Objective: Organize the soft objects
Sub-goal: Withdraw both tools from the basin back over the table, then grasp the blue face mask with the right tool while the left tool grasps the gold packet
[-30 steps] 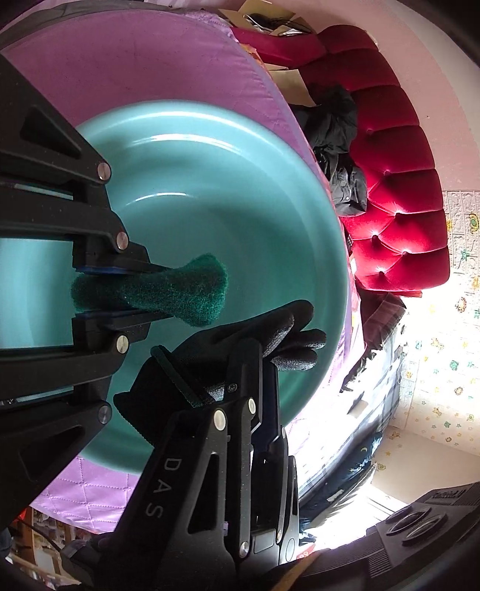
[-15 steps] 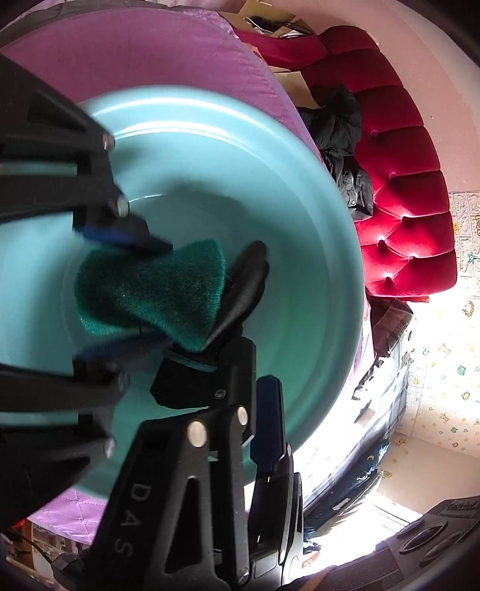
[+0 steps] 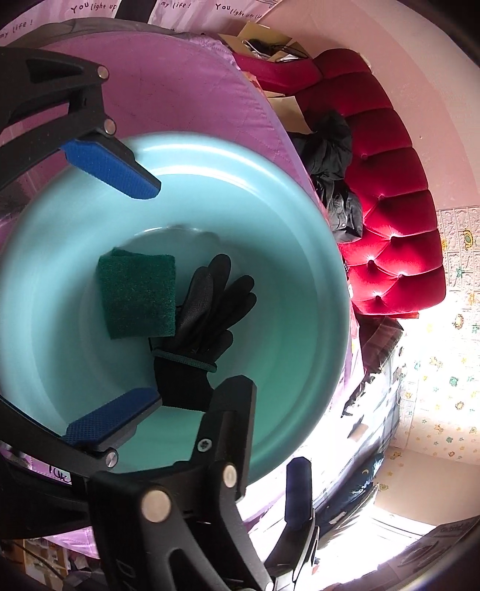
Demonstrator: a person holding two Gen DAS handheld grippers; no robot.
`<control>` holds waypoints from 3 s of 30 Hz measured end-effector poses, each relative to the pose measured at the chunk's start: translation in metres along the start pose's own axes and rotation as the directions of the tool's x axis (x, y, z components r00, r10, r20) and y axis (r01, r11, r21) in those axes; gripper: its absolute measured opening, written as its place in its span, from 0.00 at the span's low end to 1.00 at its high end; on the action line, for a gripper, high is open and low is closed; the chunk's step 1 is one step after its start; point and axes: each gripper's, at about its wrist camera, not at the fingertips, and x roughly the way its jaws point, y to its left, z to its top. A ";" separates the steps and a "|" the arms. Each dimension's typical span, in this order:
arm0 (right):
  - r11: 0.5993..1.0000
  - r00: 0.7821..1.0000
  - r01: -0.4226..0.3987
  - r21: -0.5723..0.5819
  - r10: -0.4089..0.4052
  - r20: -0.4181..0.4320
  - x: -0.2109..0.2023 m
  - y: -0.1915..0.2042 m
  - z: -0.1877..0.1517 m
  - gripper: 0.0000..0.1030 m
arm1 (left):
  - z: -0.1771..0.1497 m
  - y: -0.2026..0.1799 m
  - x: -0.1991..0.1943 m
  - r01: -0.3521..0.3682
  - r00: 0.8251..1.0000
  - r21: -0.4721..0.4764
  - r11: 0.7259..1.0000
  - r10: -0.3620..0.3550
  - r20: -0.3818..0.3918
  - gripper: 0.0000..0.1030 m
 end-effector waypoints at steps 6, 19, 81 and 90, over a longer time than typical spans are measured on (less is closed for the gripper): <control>1.000 1.000 0.009 0.012 -0.009 0.013 -0.026 0.000 -0.012 1.00 | -0.013 -0.004 -0.021 -0.026 1.000 -0.009 1.000 0.027 0.003 1.00; 1.000 1.000 0.024 0.004 -0.024 0.002 -0.081 0.004 -0.069 1.00 | -0.059 -0.018 -0.077 -0.042 0.999 -0.017 0.999 0.042 0.027 1.00; 0.996 0.944 -0.037 -0.078 0.009 -0.330 -0.056 0.061 -0.305 1.00 | -0.276 -0.038 -0.111 -0.032 0.993 -0.115 0.993 0.018 -0.118 1.00; 0.994 0.935 -0.031 -0.106 -0.009 -0.353 -0.035 0.071 -0.319 0.70 | -0.282 -0.038 -0.106 -0.034 0.990 -0.114 0.993 0.018 -0.143 1.00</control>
